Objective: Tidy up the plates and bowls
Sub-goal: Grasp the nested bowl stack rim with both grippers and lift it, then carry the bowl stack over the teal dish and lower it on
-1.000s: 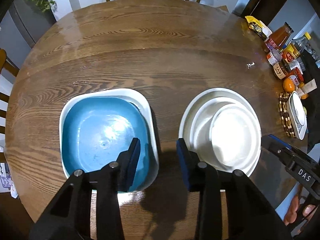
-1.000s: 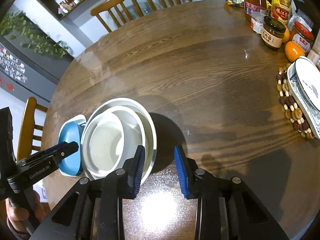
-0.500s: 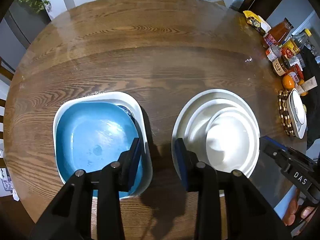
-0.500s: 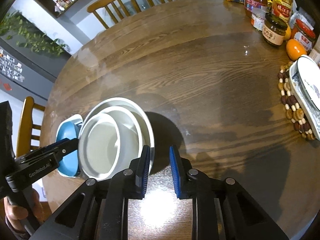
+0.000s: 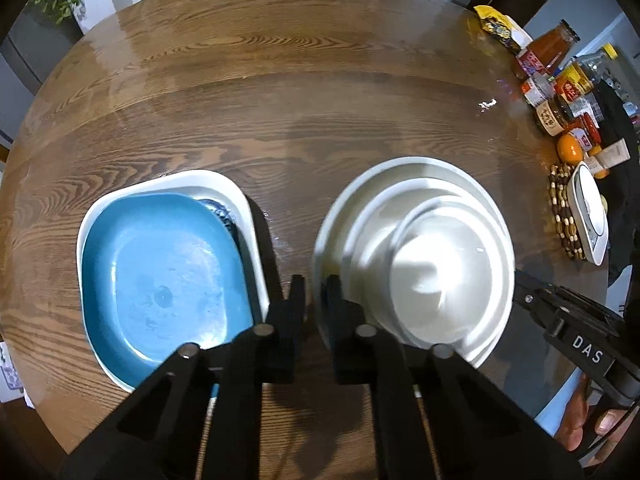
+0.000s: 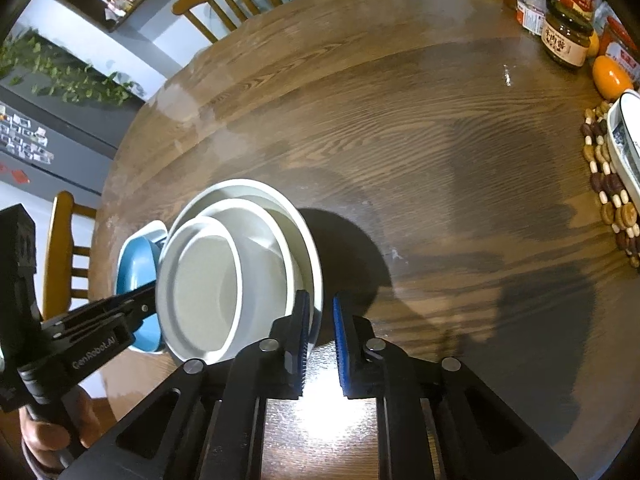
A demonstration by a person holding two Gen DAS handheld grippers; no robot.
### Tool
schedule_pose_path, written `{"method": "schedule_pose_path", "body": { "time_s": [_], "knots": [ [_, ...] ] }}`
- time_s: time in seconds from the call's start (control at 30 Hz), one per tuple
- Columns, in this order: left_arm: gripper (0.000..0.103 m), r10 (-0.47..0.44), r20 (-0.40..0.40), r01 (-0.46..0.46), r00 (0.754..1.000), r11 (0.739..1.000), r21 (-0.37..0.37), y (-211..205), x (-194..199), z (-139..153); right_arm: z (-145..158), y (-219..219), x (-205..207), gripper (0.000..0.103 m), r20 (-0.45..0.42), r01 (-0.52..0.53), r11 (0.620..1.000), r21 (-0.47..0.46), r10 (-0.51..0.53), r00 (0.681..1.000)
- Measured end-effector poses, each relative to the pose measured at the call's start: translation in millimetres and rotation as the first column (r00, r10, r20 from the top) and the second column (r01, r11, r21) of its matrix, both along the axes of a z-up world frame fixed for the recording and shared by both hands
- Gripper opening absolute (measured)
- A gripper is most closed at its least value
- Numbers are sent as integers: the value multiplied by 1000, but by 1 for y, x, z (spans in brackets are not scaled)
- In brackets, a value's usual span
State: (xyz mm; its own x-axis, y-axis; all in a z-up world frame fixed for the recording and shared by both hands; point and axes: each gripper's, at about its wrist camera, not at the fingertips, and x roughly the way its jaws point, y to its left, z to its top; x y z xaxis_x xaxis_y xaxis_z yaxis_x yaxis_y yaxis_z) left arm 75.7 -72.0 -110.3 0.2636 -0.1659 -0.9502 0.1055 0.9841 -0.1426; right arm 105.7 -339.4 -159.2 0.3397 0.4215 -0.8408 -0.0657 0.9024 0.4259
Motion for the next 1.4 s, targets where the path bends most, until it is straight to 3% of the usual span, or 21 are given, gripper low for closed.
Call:
{"method": "schedule_pose_path", "body": {
  "time_s": [0.4,0.73,1.4],
  "knots": [
    [1,38,58,-39,998,999,9,-1,-9,8,7,6,-6,9,24,27,999,-27,-26,999],
    [1,41,118,-42,992,999,7,6,-18,29,32,7,-12,9,74,28,999,-36,-25,997],
    [1,189,189,-192,963,981,-5,97,-49,60,68,94,-22,9,144,-123,991,-58,130,981]
  ]
}}
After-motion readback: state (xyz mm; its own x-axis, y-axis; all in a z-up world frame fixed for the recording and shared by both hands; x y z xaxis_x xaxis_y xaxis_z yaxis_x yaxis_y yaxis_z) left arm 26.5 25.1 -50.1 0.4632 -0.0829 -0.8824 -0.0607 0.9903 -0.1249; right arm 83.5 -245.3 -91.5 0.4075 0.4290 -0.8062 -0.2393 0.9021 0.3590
